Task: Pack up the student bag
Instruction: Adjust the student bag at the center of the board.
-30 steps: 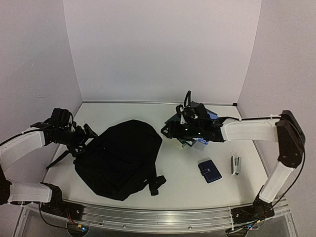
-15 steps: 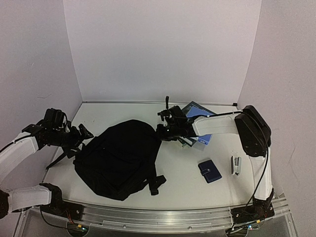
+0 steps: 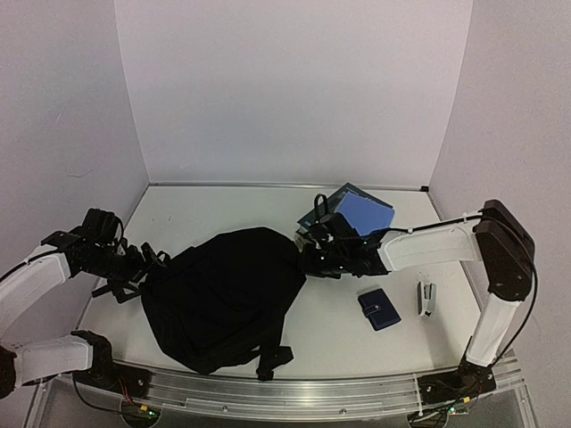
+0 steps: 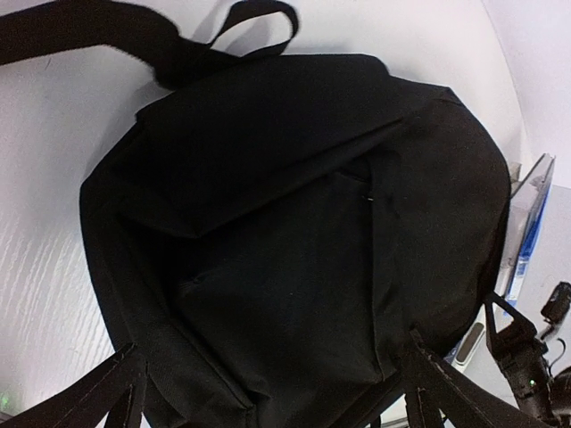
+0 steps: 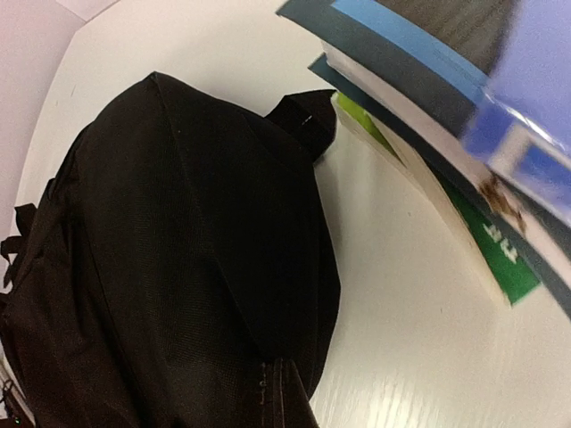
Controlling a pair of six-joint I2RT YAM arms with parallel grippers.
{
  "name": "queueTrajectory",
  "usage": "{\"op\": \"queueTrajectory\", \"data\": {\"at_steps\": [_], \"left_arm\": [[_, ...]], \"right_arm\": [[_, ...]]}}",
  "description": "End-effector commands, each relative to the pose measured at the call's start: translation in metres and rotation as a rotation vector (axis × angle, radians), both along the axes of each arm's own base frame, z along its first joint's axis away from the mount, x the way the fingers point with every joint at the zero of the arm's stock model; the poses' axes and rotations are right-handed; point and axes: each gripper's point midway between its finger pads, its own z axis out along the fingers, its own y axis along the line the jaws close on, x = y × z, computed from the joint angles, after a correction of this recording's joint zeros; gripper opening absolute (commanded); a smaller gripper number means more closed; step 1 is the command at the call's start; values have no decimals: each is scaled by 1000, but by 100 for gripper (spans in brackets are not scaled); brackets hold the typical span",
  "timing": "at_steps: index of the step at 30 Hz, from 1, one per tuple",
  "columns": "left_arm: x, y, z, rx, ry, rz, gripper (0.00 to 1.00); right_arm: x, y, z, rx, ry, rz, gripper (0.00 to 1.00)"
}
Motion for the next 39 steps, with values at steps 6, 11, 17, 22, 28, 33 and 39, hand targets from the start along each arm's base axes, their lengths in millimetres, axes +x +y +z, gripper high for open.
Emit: {"op": "queueTrajectory", "data": {"at_steps": [6, 11, 17, 22, 28, 33, 39], "left_arm": [[-26, 7, -48, 9, 164, 50, 96], [-21, -1, -56, -52, 139, 60, 91], [-2, -17, -62, -144, 98, 47, 76], [18, -20, -65, -135, 60, 27, 34], [59, -12, -55, -43, -48, 35, 2], [113, -18, -38, 9, -134, -49, 0], [180, -42, -19, -10, -270, -211, 1]], "right_arm": [[-29, -20, 16, 158, -22, -184, 0], [-37, -27, 10, 151, -15, -189, 0], [-55, -22, -6, 136, 36, -126, 0], [-80, -16, -16, 135, 80, -76, 0], [-121, -4, -15, 152, 120, 11, 0], [-152, 2, -14, 140, 144, 69, 2], [-176, 10, -2, 130, 123, 121, 33]]}}
